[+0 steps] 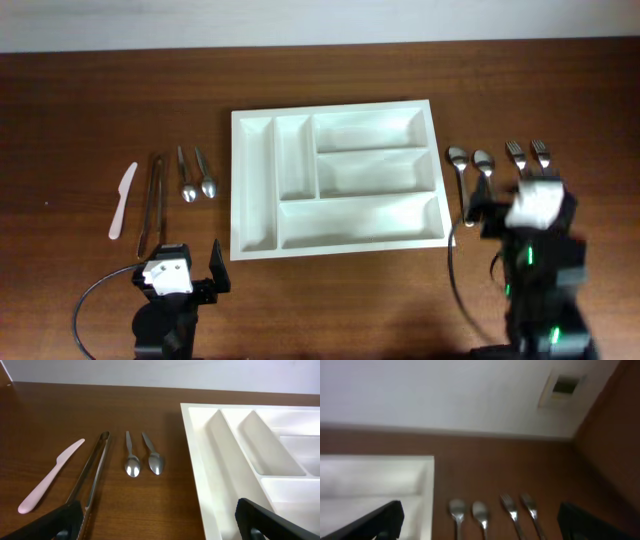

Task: Pack container
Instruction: 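Move the right gripper over the right-side spoons and lower onto one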

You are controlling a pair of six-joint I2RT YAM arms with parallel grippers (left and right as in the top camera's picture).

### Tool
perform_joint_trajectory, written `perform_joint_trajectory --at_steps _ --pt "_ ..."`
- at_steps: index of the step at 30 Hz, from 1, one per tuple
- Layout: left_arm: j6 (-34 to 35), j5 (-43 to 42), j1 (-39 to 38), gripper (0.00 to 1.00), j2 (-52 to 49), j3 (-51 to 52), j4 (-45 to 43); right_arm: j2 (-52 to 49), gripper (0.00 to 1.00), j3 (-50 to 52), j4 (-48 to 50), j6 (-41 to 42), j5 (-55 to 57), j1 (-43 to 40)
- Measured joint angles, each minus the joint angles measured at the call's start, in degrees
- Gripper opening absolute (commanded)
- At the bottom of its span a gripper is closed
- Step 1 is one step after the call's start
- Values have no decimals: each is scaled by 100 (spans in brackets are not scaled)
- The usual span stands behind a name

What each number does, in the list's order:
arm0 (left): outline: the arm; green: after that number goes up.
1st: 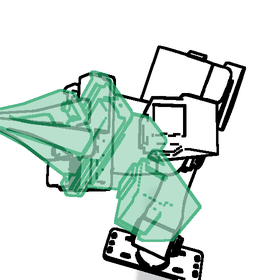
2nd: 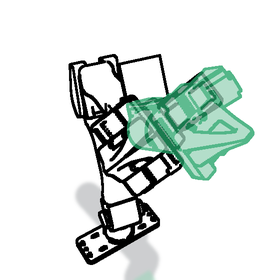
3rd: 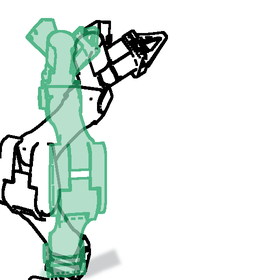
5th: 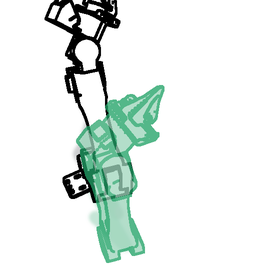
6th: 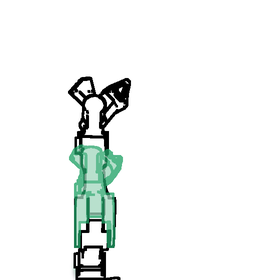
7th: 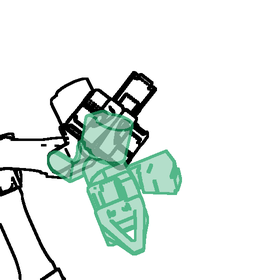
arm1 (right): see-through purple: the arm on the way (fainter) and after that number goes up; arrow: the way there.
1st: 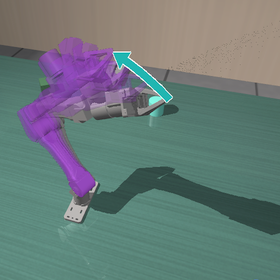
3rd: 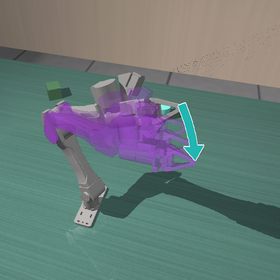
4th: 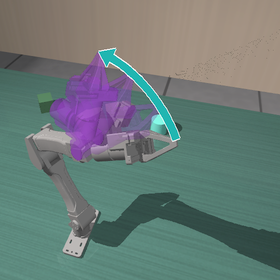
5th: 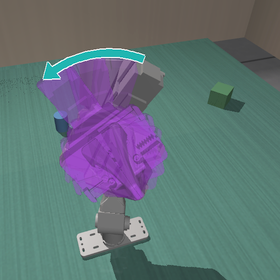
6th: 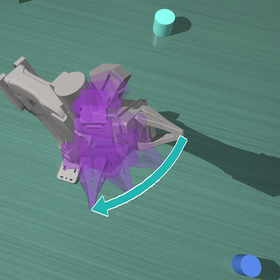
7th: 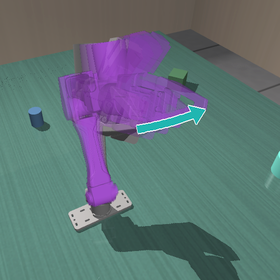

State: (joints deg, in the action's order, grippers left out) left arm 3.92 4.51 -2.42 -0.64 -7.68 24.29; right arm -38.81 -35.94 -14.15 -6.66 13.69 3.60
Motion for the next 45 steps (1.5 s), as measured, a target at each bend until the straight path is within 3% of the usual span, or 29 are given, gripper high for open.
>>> perform_joint_trajectory --at_steps 7,14,29,37,40,45 --pt "0 0 0 99 2 7 -2 -3169 99 -2761 -2271 -149 -122 0" --pt "0 0 0 99 2 9 -4 -4756 99 -3926 -3241 -140 -479 0" --pt "0 0 0 99 2 9 -4 -5051 99 -4052 -3440 -146 -686 -42" --pt "0 0 0 99 2 9 -4 -5576 98 -4079 -3327 111 -649 -667" --pt "0 0 0 99 2 9 -7 -5825 86 -4079 -3202 188 -734 -817" --pt "0 0 0 99 2 9 -4 -6092 78 -4079 -3012 223 -933 -844"
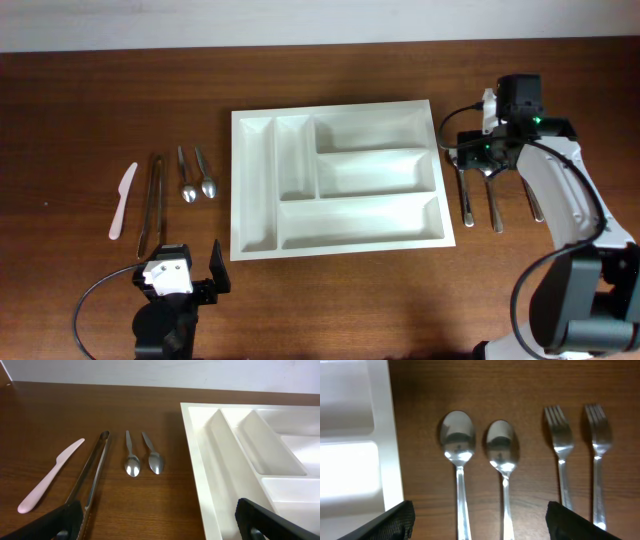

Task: Pack container
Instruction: 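Move the right gripper over the right-side spoons and lower onto one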

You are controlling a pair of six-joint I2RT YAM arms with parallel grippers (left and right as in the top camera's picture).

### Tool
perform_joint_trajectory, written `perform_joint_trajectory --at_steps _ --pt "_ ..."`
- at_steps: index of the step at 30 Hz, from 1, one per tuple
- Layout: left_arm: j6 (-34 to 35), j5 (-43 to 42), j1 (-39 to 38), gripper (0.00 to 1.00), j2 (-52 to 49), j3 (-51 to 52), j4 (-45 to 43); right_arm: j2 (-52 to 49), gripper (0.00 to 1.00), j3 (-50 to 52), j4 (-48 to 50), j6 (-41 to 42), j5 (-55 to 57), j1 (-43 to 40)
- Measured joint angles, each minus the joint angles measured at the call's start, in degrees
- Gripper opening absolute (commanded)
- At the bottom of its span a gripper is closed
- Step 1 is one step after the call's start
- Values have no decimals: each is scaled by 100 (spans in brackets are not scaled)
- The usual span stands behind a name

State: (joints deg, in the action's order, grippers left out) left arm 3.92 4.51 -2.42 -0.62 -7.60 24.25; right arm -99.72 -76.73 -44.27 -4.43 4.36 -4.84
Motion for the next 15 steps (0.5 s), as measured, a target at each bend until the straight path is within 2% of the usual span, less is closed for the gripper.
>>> perform_joint_trajectory --at_steps 12,15 --pt "0 0 0 99 0 0 0 -920 74 -2 393 -39 -129 0" --pt "0 0 -2 99 0 0 0 -1130 66 -2 439 -144 -153 0"
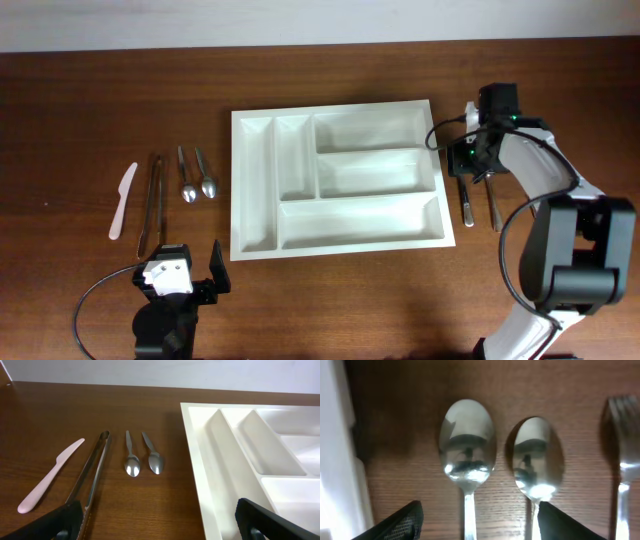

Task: Pack container
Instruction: 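Move the right gripper over the right-side spoons and lower onto one, then close the right gripper on the spoon and lift it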

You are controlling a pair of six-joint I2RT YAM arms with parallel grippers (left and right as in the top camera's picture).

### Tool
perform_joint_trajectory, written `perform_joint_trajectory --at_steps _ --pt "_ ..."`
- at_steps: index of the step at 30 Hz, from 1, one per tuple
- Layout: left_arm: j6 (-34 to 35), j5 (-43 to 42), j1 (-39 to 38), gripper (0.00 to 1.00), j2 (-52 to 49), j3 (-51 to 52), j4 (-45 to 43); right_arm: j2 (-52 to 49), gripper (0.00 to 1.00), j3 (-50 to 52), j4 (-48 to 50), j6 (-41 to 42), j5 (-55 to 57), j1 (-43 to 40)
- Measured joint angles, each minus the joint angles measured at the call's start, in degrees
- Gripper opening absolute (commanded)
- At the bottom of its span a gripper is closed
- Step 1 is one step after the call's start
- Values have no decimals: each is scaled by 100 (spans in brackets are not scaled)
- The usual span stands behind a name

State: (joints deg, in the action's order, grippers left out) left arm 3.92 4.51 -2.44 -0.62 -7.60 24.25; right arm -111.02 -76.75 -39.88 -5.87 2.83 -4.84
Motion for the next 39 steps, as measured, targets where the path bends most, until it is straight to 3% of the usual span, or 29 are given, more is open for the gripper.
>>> perform_joint_trajectory --at_steps 10,39 --pt "0 0 2 99 0 0 0 -243 46 0 87 -205 -63 0" --pt "0 0 2 99 0 0 -2 -284 46 17 264 -210 -96 0"
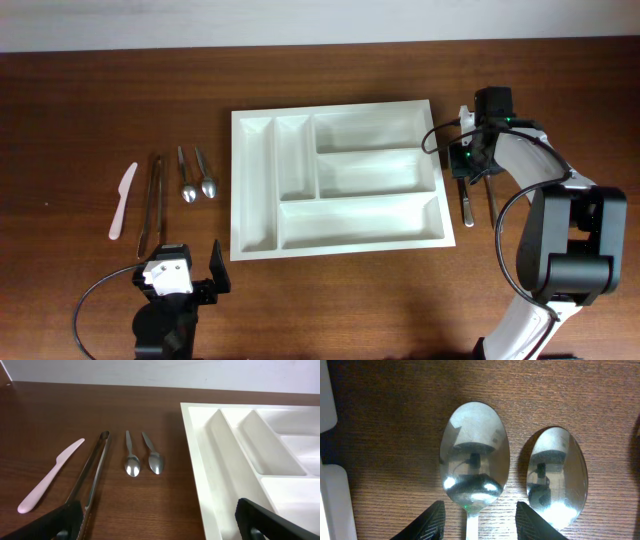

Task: Pack container
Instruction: 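Close the right gripper on the spoon and lift it, then carry the spoon into the tray's right compartment and release it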

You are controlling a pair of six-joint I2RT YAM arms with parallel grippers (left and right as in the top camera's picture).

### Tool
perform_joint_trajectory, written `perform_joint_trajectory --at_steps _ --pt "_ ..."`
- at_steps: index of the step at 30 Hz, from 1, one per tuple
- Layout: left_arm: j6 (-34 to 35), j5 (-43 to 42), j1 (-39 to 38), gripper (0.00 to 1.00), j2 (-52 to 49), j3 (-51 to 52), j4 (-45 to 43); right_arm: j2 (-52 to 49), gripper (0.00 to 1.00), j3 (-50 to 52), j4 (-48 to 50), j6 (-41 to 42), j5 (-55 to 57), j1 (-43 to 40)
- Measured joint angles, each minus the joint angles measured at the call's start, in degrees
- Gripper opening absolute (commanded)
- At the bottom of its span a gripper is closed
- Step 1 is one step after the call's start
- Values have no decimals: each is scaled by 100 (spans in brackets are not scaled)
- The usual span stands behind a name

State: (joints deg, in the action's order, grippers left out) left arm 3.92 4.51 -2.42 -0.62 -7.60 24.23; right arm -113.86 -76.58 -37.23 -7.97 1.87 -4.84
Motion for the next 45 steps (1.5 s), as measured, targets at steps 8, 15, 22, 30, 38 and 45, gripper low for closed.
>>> perform_joint_trajectory --at_steps 8,15,22,30,38,45 --pt "0 0 0 99 0 0 2 -136 46 0 68 0 -55 0" --pt "0 0 0 99 0 0 2 -258 4 -4 122 2 -144 0" --pt "0 0 0 99 0 0 0 -280 4 -116 -50 -7 -133 0" --pt "0 0 0 99 0 0 2 -278 4 -1300 -964 -2 125 0" --pt "0 0 0 99 0 0 0 136 4 -2680 -2181 -581 -13 184" --pt "0 0 0 99 0 0 0 321 4 -2767 -2859 -2138 -901 1110"
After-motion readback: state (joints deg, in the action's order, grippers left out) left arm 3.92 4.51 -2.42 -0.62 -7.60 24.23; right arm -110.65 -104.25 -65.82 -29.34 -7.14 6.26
